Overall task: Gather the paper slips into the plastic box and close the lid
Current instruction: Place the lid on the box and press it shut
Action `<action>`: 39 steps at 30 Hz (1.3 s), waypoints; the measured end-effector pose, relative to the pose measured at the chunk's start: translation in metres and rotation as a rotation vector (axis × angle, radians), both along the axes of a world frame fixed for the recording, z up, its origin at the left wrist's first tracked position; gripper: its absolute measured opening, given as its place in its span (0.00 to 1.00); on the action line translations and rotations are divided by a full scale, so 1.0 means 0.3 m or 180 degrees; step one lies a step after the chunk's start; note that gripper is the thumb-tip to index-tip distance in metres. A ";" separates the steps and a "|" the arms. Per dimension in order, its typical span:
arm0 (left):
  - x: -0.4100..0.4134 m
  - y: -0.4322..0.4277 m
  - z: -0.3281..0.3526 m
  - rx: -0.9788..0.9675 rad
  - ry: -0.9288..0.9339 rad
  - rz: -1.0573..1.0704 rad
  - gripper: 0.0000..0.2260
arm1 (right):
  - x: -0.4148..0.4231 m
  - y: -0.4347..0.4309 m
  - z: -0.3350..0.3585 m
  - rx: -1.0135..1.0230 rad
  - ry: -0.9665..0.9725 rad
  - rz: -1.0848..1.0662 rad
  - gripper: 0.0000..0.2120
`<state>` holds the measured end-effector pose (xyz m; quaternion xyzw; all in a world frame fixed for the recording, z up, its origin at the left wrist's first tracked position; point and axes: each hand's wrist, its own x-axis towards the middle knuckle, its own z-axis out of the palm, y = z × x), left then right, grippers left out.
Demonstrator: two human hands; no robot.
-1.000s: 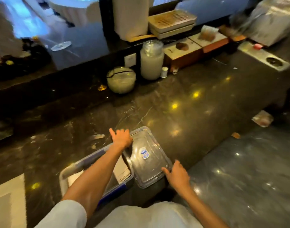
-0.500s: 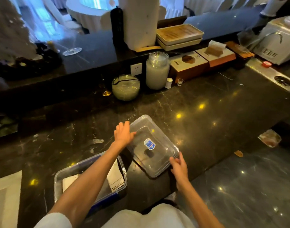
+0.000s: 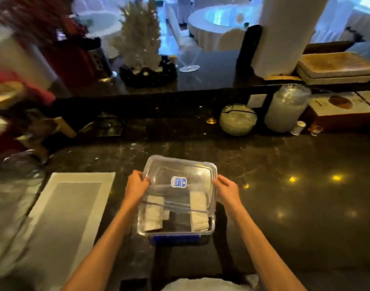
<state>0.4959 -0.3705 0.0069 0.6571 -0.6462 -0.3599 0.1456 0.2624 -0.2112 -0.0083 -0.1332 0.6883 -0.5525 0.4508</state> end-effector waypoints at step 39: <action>0.029 0.213 -0.193 0.0839 -0.0051 -0.0361 0.10 | -0.011 0.144 -0.163 0.1574 0.1755 0.0880 0.22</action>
